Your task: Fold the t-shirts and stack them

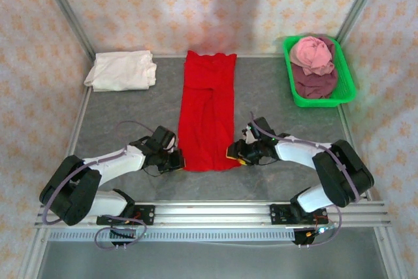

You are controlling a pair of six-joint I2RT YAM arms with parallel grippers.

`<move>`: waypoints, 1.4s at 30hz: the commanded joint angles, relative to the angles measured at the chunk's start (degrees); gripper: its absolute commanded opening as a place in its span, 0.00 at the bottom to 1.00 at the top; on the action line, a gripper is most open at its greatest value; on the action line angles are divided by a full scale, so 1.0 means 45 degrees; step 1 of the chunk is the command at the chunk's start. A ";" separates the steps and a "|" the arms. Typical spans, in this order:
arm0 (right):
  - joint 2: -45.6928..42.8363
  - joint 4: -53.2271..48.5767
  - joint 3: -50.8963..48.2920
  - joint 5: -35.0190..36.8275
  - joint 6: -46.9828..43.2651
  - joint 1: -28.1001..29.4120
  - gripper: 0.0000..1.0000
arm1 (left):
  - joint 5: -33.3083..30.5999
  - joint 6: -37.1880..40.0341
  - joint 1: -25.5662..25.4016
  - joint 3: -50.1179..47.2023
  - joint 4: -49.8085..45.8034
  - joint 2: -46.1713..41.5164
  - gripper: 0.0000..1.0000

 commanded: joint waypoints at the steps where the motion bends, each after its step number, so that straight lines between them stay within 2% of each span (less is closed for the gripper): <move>1: 0.0136 0.1317 -0.0319 -0.0144 0.0712 0.0236 0.40 | -0.0260 0.0185 -0.0036 -0.0193 0.0180 0.0174 0.00; 3: 0.0218 0.1499 -0.0338 0.0064 0.0867 0.0270 0.28 | -0.0343 0.0185 -0.0050 -0.0183 0.0144 0.0055 0.00; 7: 0.0052 0.1204 -0.0340 0.0375 0.0851 0.0288 0.11 | -0.0546 0.0048 -0.0034 -0.0231 -0.0047 -0.0559 0.00; 11: -0.0663 0.0566 -0.0439 0.0908 0.0649 0.0288 0.00 | -0.0540 0.0111 -0.0043 -0.0392 -0.0475 -0.1265 0.00; 16: -0.0829 0.0860 -0.1446 0.0886 0.0942 0.0340 0.00 | -0.0573 0.0448 -0.0598 -0.0745 -0.1499 -0.1161 0.00; 19: -0.1094 0.1559 -0.2188 0.0834 0.1591 0.0676 0.00 | -0.0353 0.0087 -0.0932 -0.1208 -0.1238 -0.1437 0.00; 24: -0.2313 0.1357 -0.2789 0.1032 0.2113 0.0991 0.00 | -0.0148 -0.0408 -0.1474 -0.1155 -0.1343 -0.2267 0.00; 29: -0.4065 0.0199 -0.2460 0.1703 0.2324 0.0991 0.00 | -0.0212 -0.0596 -0.1516 -0.0478 -0.2130 -0.3798 0.00; 32: -0.4665 -0.0241 -0.1949 0.2059 0.2654 0.0973 0.00 | -0.0364 -0.0361 -0.1469 0.0320 -0.2896 -0.4068 0.00; 34: -0.4772 -0.0929 -0.1264 0.2485 0.2501 0.0938 0.00 | -0.0796 -0.0016 -0.1221 0.1004 -0.3520 -0.4039 0.00; 37: -0.4178 -0.2216 0.0066 0.2758 0.2056 0.0491 0.00 | -0.0368 0.0282 0.0078 0.1407 -0.3092 -0.3737 0.00; 39: -0.3682 -0.2268 0.0656 0.2580 0.1974 0.0085 0.00 | 0.0111 0.0448 0.1013 0.1722 -0.2649 -0.3225 0.00; 42: -0.2699 -0.2149 0.1607 0.2512 0.1753 -0.0451 0.00 | 0.0125 0.1228 0.1450 0.3190 -0.2652 -0.2111 0.00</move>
